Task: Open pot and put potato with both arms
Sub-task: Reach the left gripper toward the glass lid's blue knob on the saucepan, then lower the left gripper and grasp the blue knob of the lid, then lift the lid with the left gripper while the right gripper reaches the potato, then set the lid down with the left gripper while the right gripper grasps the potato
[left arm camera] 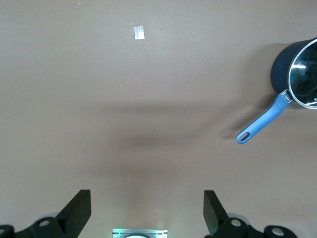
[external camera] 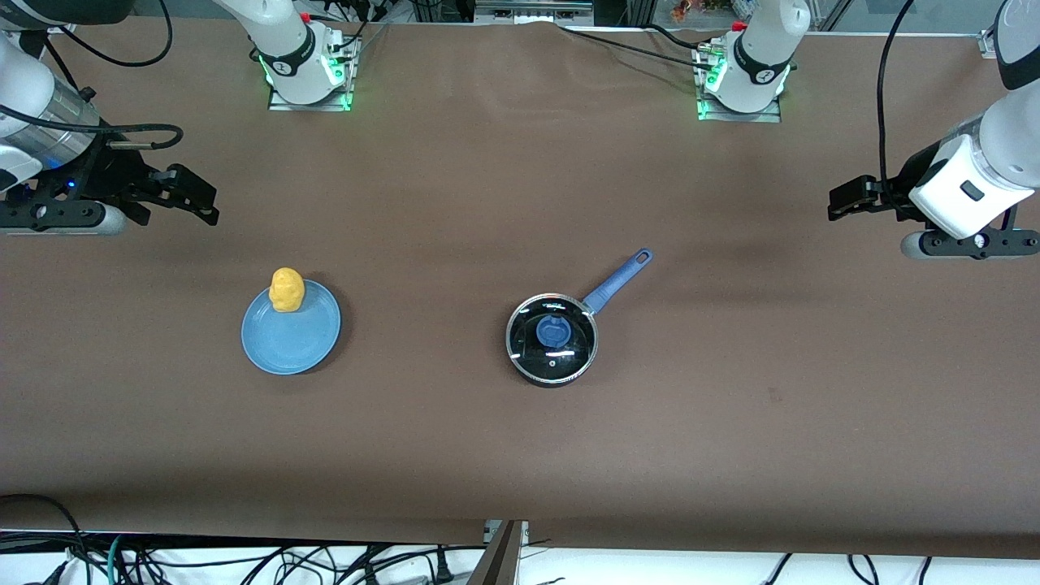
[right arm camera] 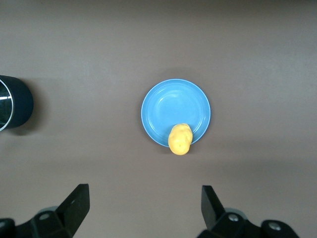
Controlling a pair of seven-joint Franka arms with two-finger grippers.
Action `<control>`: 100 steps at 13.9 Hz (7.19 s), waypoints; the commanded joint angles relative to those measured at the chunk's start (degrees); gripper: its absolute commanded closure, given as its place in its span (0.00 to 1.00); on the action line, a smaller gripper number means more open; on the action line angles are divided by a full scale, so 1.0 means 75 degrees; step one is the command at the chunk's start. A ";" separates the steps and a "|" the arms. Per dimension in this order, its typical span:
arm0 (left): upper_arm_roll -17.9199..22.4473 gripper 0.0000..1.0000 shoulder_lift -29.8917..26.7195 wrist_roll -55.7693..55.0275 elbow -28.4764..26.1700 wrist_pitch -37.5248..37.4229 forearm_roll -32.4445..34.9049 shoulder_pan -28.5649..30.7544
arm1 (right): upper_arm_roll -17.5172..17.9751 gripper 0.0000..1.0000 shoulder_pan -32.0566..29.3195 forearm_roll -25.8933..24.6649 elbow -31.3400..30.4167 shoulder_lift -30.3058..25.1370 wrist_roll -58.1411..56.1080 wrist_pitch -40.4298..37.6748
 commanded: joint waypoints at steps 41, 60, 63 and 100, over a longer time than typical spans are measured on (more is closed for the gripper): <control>-0.1289 0.00 0.5503 -0.4443 0.2255 0.5700 0.2704 -0.3520 | 0.0005 0.00 -0.0014 -0.0040 0.0175 0.0080 -0.0017 -0.0047; -0.1324 0.30 0.5386 -0.4279 0.1926 0.5654 0.2692 -0.3415 | -0.0019 0.00 -0.0026 -0.0086 0.0175 0.0162 0.0065 -0.0047; -0.1336 0.31 0.5339 -0.4267 0.1926 0.5619 0.2669 -0.3403 | -0.0007 0.00 -0.0014 -0.0040 0.0164 0.0243 0.0077 0.0046; 0.0843 0.35 0.2361 0.3584 -0.4706 0.8686 0.0759 0.0265 | -0.0065 0.78 0.0533 0.0580 -0.0391 0.3618 0.1267 0.1630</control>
